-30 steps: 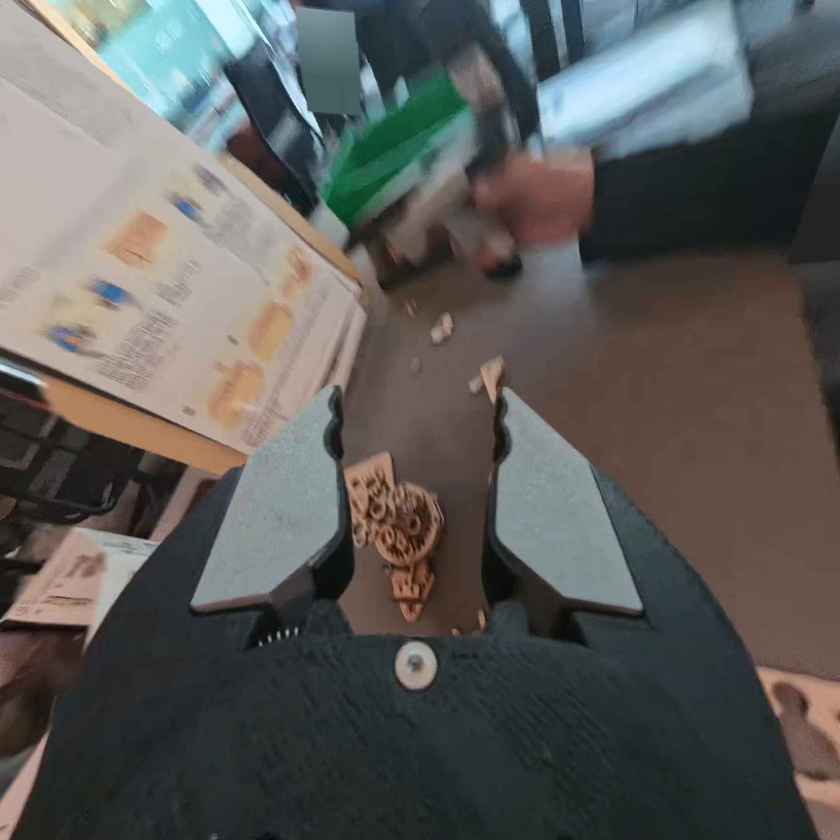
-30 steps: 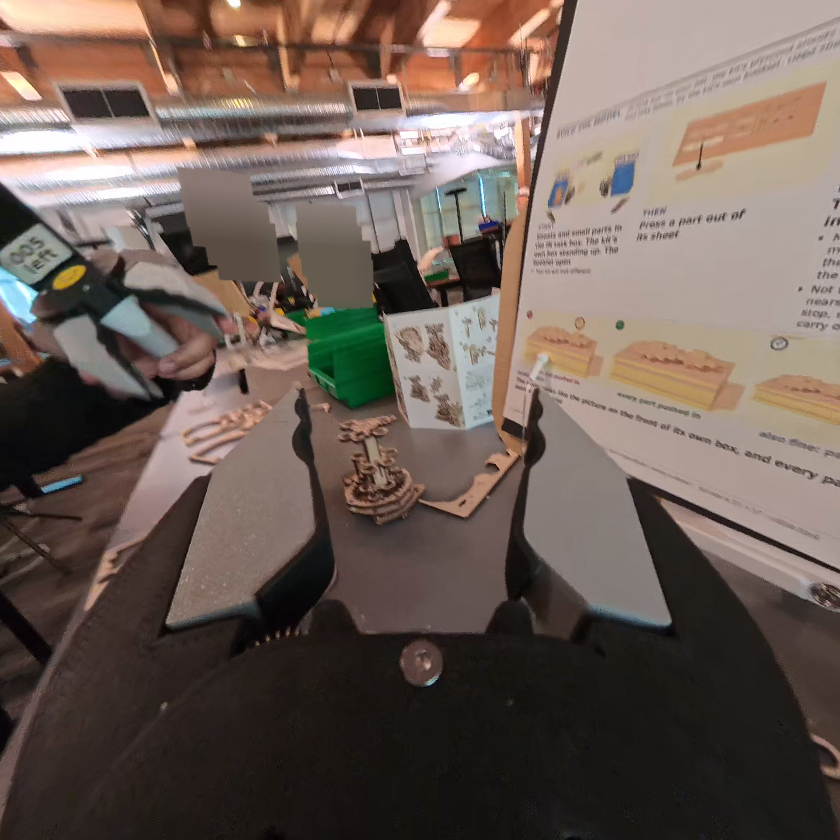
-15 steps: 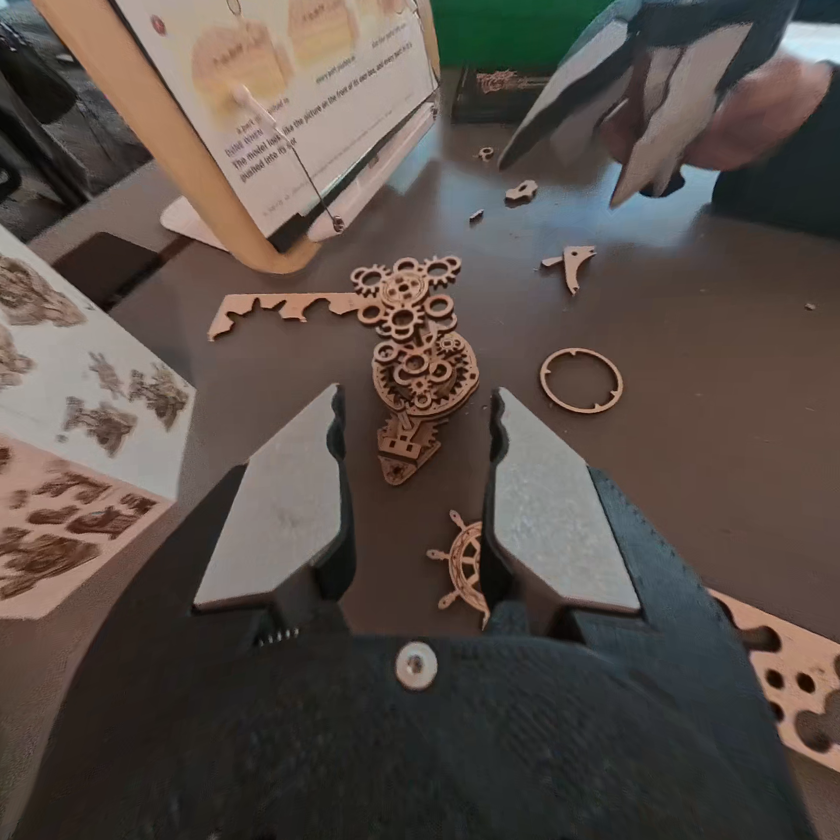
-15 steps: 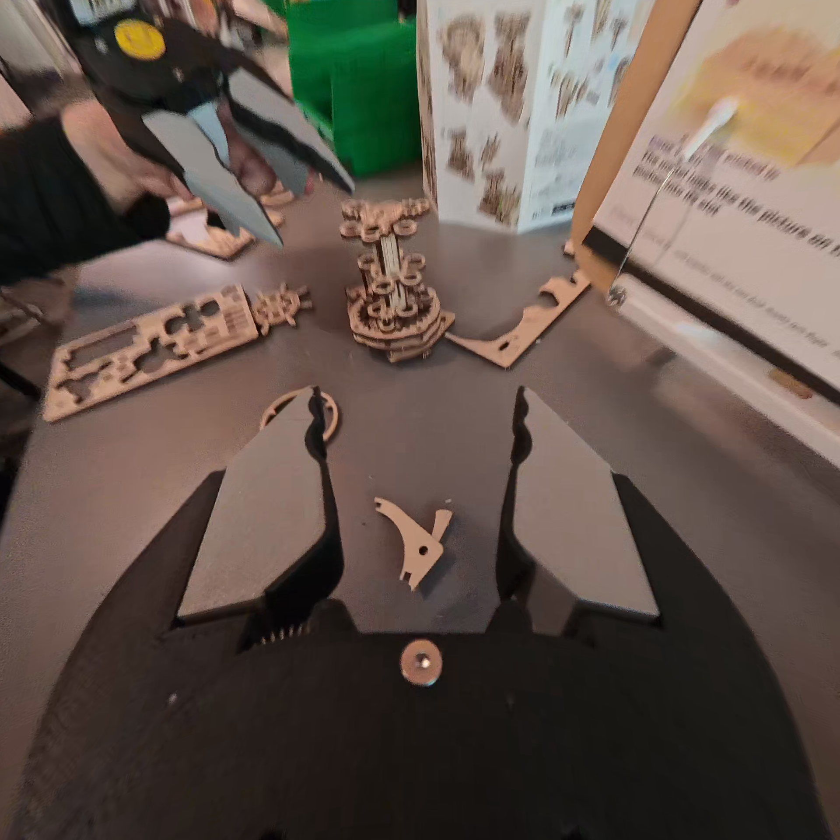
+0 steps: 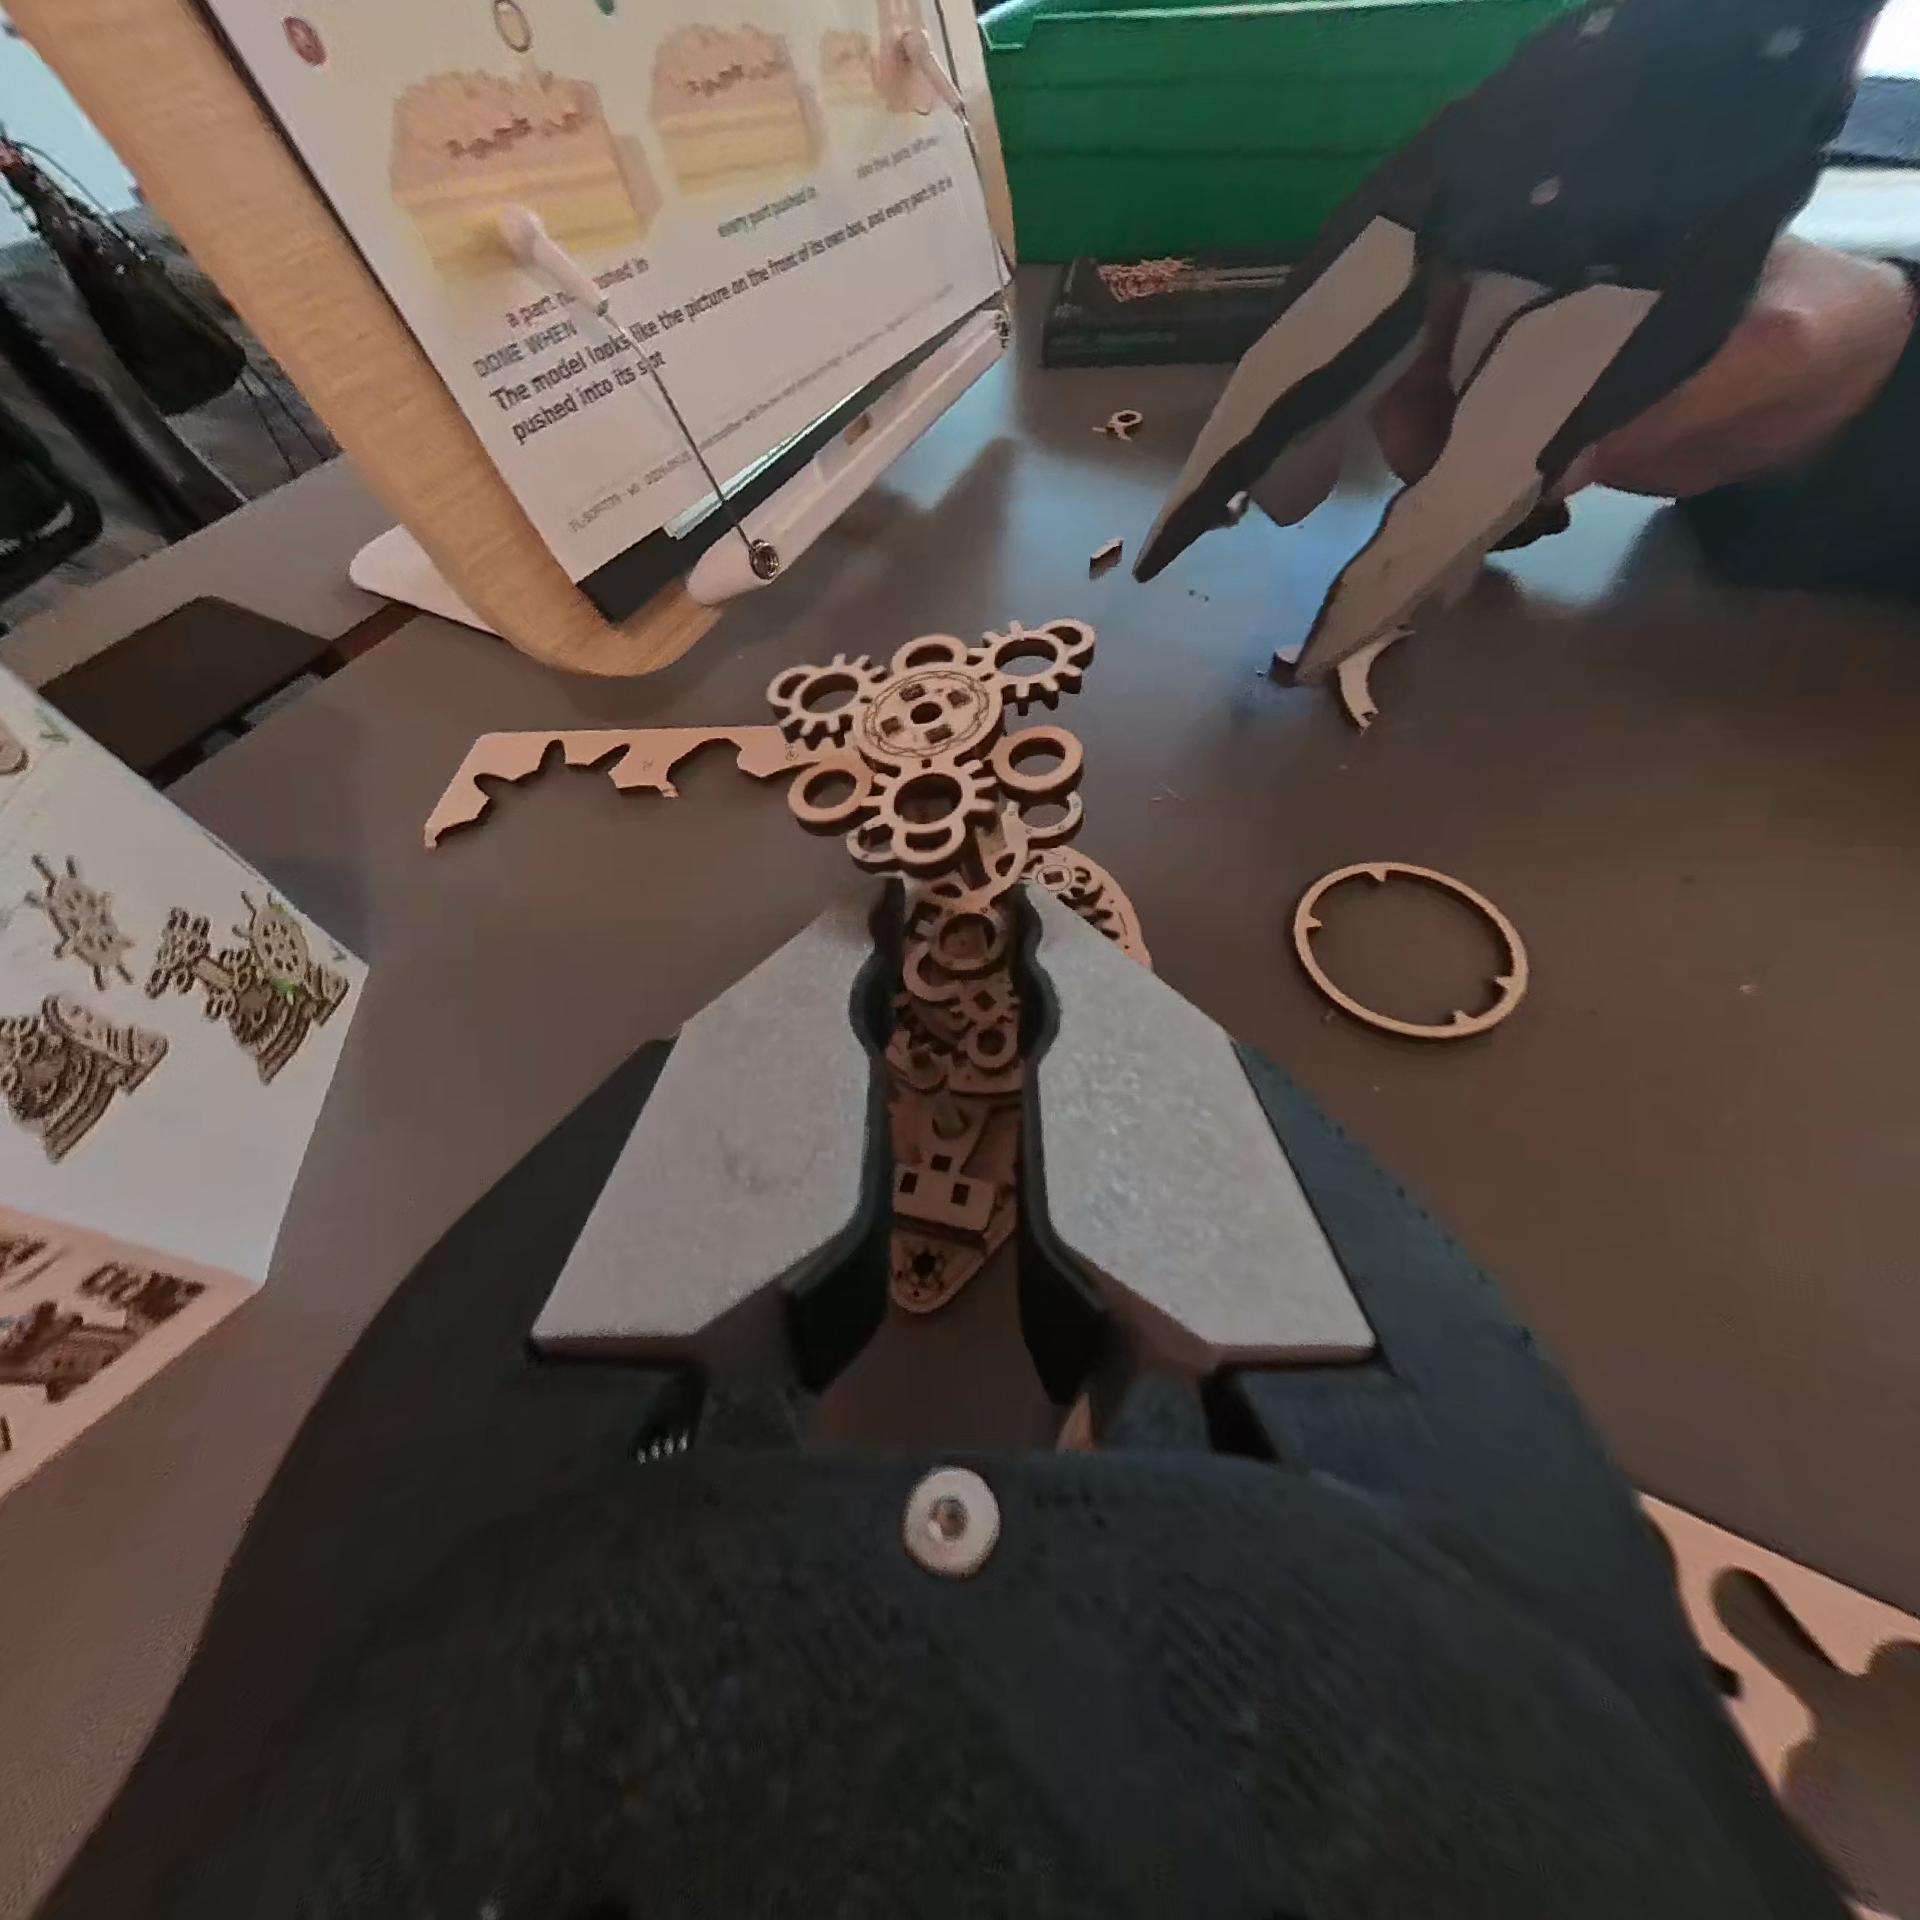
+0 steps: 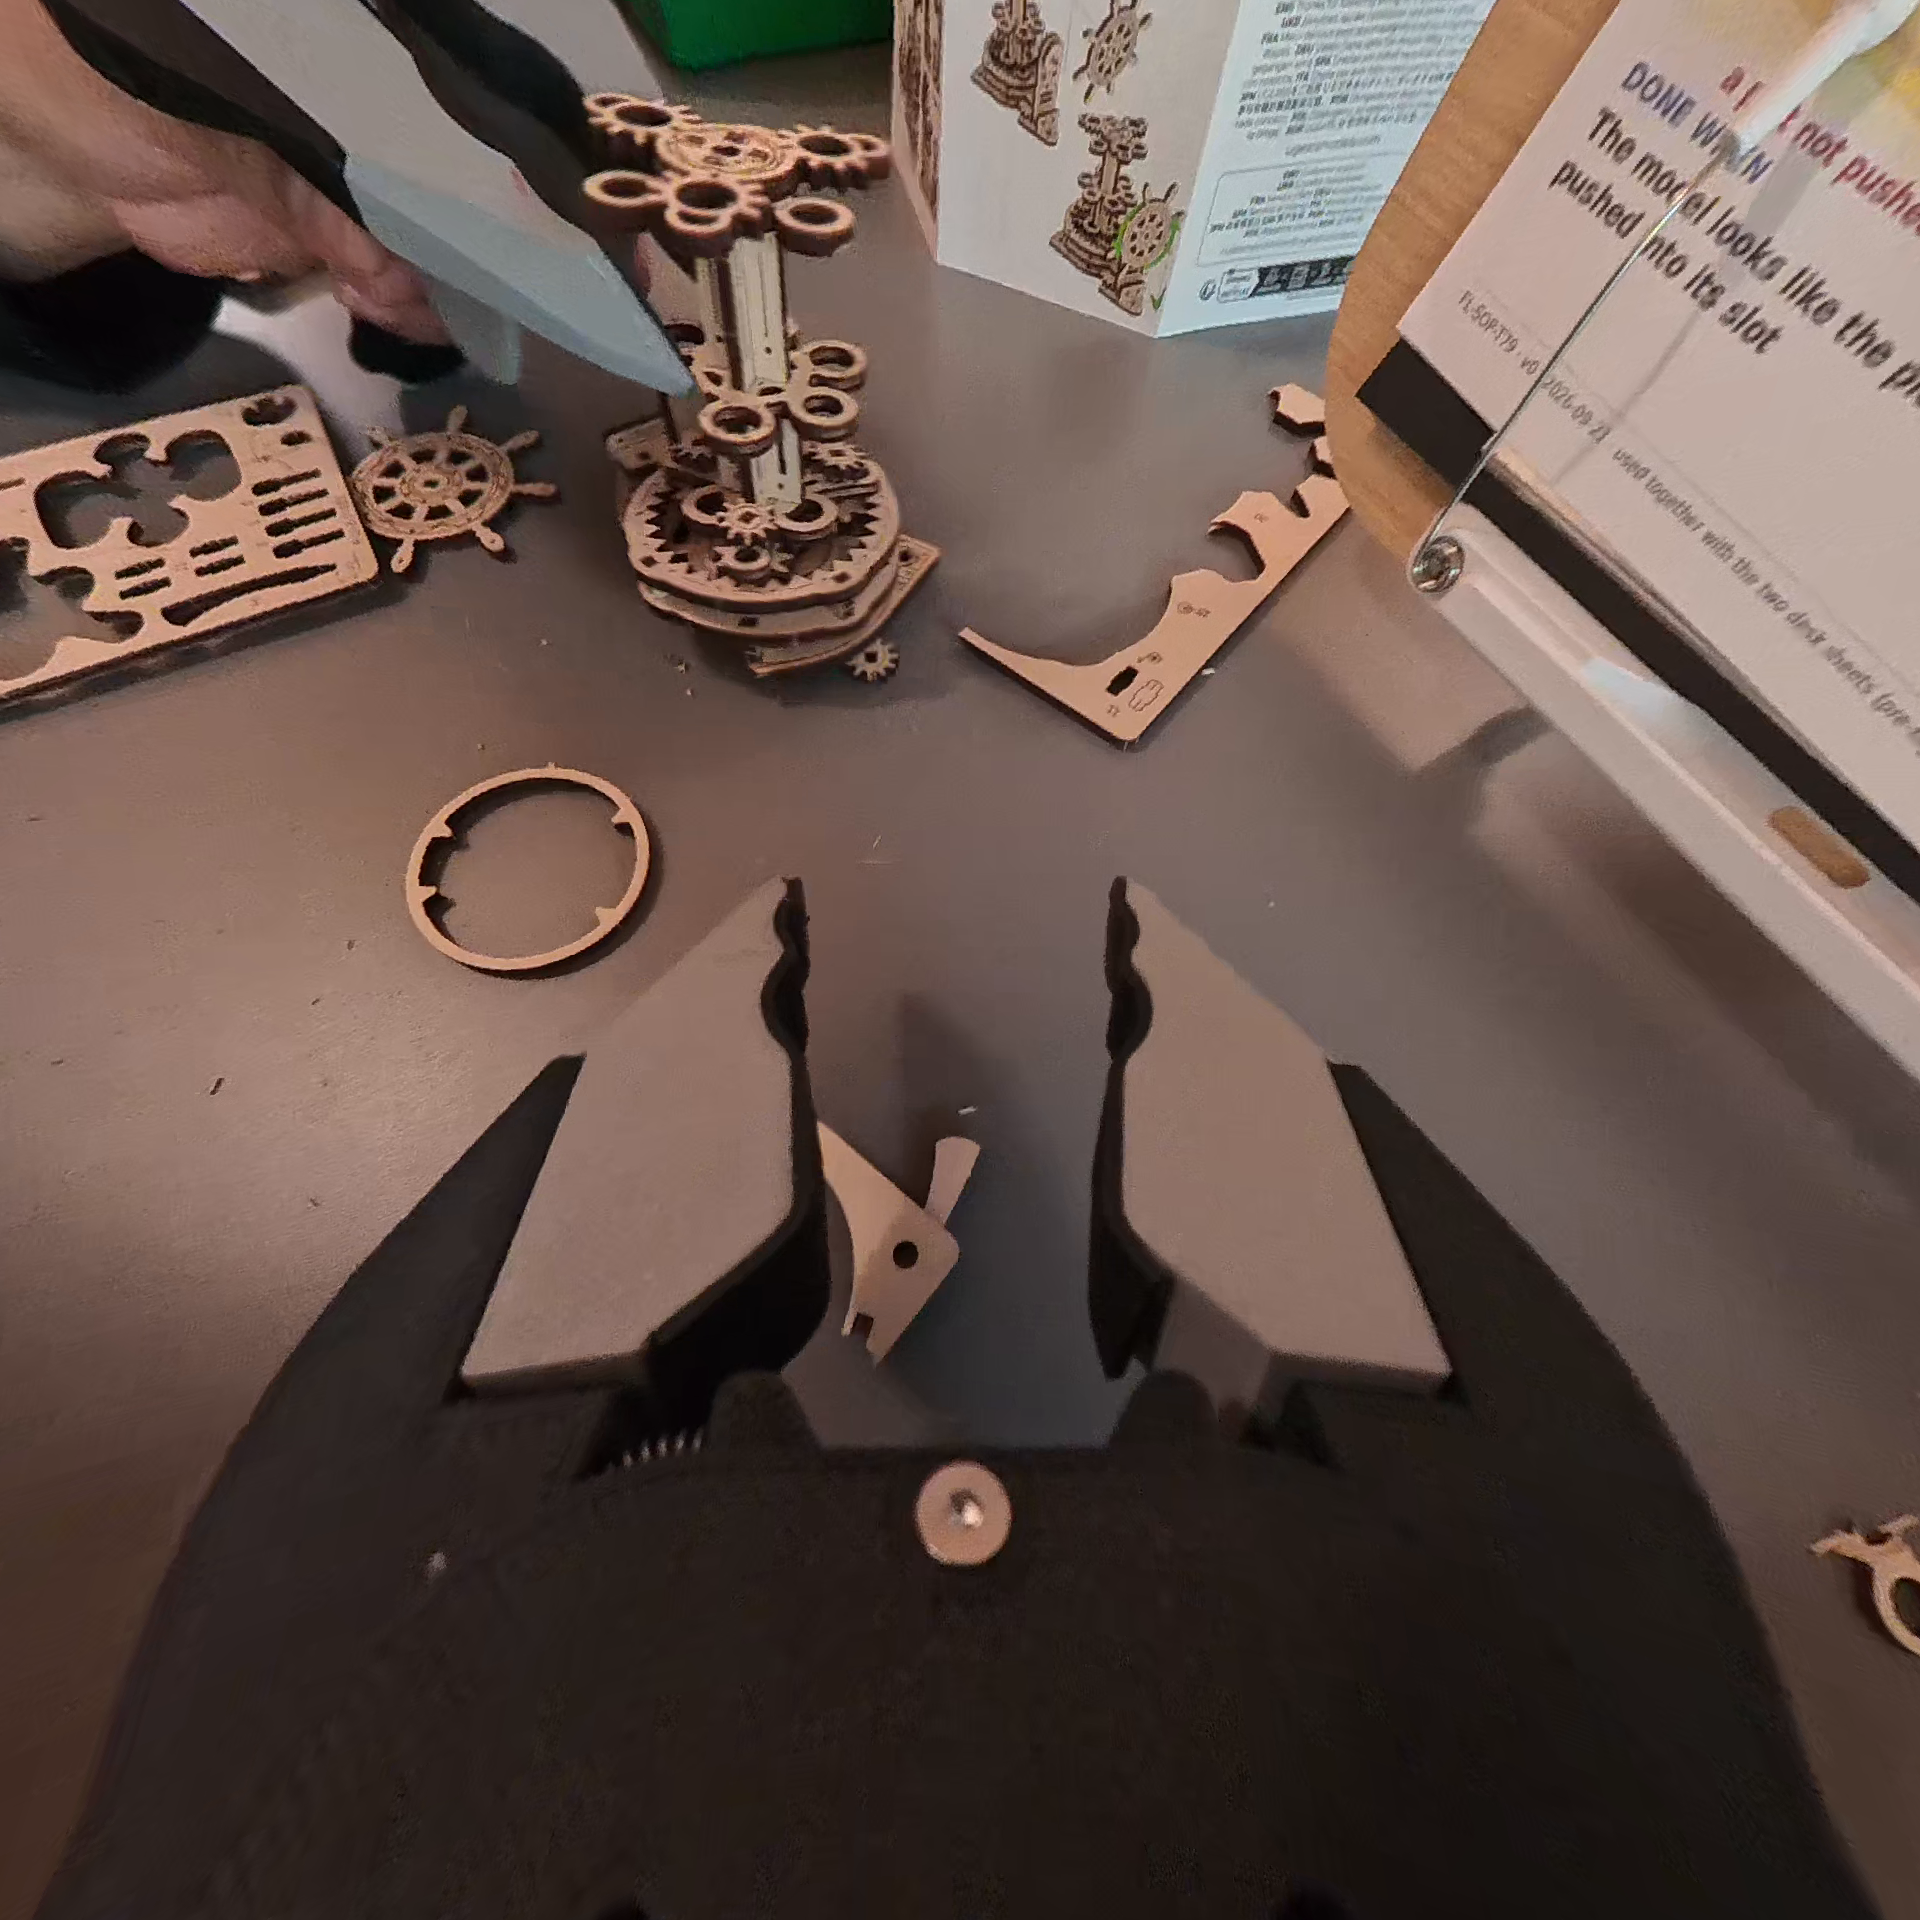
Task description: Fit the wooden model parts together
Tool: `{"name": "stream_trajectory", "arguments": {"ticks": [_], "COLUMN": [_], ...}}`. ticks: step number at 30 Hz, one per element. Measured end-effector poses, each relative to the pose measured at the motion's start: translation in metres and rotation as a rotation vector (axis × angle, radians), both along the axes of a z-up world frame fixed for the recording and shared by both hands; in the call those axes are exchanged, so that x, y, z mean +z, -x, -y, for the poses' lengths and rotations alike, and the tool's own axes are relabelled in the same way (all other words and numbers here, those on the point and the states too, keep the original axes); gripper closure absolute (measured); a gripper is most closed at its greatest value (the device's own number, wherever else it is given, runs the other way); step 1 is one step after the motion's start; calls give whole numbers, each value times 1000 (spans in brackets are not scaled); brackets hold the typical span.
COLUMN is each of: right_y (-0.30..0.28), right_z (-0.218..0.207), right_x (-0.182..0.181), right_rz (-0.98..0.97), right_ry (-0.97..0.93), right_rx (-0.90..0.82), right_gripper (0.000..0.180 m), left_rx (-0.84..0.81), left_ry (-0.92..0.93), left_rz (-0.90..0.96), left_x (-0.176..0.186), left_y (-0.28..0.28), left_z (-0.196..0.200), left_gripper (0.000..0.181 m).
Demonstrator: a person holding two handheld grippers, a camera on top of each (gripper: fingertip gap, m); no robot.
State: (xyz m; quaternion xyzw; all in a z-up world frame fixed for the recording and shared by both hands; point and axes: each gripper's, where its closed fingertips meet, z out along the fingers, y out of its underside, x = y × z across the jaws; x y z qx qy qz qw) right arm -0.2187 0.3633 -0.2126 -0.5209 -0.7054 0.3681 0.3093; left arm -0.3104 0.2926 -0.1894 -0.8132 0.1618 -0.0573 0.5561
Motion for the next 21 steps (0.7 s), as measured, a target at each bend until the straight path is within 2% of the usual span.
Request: {"name": "stream_trajectory", "arguments": {"ticks": [1,4,6,7,11,13,17,21], "right_y": [0,0,0,-1,-2,-3,-5,-11], "right_z": [-1,-5,-9,-10,-16,-20,-34,-50], "right_x": [3,9,9,9,10,14,31,56], "right_rz": [-11,-44,-43,-42,-50,-69,-159,-296], "right_ry": [-7,-21,-19,-21,-41,-41,-8,47], "right_rx": [-7,-29,-45,-52,-74,-97,-171,-250], "right_gripper": [126,126,126,125,124,123,121,115], "left_rx": [15,18,0,-2,-26,-1,61,235], "left_ry": [-10,-34,1,5,-37,-65,-216,-350], "left_rz": [15,88,57,27,16,6,80,62], "left_x": [3,14,6,5,14,27,78,98], "left_y": [-1,-17,-32,-36,-40,-27,18,89], "left_z": [3,5,4,3,7,10,28,53], "left_gripper": [164,164,169,165,123,118,120,131]}}
